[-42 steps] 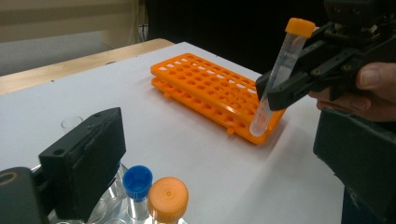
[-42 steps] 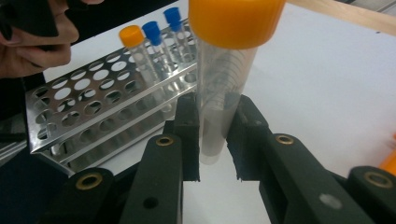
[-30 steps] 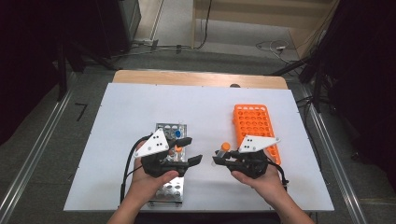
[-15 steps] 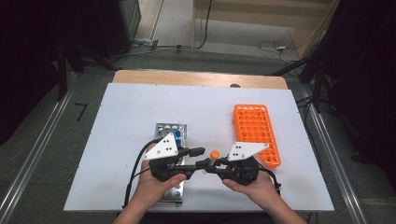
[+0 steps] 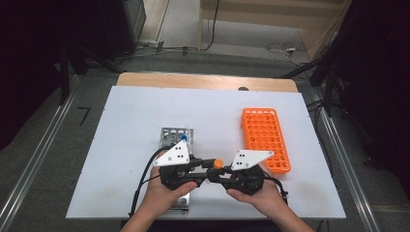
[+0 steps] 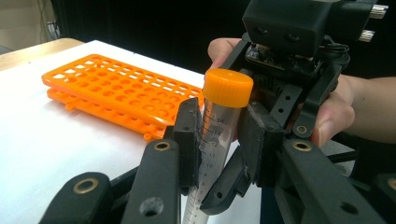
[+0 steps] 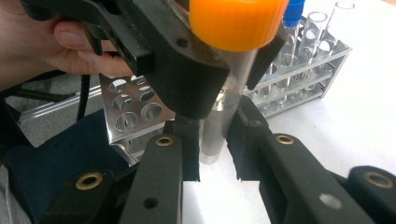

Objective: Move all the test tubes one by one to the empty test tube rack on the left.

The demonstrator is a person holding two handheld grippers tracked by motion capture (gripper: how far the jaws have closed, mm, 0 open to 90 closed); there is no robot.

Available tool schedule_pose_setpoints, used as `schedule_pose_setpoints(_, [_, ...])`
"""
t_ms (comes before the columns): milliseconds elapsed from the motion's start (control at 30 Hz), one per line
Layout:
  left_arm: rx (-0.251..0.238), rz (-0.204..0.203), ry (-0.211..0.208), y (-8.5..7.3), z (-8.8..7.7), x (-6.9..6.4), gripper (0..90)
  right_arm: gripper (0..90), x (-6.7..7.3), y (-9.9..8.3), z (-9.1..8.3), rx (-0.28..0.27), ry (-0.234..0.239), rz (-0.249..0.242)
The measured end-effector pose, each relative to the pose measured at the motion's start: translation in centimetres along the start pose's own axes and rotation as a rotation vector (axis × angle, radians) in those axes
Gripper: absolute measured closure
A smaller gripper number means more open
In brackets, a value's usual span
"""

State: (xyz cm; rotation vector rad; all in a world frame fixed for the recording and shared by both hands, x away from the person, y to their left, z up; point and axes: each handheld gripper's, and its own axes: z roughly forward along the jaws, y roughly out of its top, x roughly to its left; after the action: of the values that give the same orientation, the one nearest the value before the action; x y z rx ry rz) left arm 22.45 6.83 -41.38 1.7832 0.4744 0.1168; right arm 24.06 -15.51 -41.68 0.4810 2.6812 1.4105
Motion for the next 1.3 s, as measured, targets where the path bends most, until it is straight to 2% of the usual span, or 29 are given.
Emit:
schedule_pose_setpoints(200, [0.008,-0.002,-0.009,-0.1,0.1,0.1,70.5,72.9,0.1,0.0,0.2,0.004,0.007,0.002])
schedule_pose_setpoints(467, [0.013,0.011,0.019,-0.1,0.1,0.0,74.0,72.0,0.0,-0.1,0.3,0.008,0.015,0.011])
schedule_pose_setpoints(700, [0.006,0.011,0.028,0.0,-0.1,0.1,75.0,69.5,-0.1,-0.2,0.3,0.005,0.024,0.006])
schedule_pose_setpoints(967, [-0.010,0.008,0.047,0.1,-0.8,0.4,75.0,46.0,-0.7,-0.4,0.2,0.000,0.045,0.009])
schedule_pose_setpoints(1300, [-0.020,0.000,0.077,0.1,-1.8,1.0,75.1,19.8,-1.6,-0.6,-0.6,-0.015,0.021,0.027])
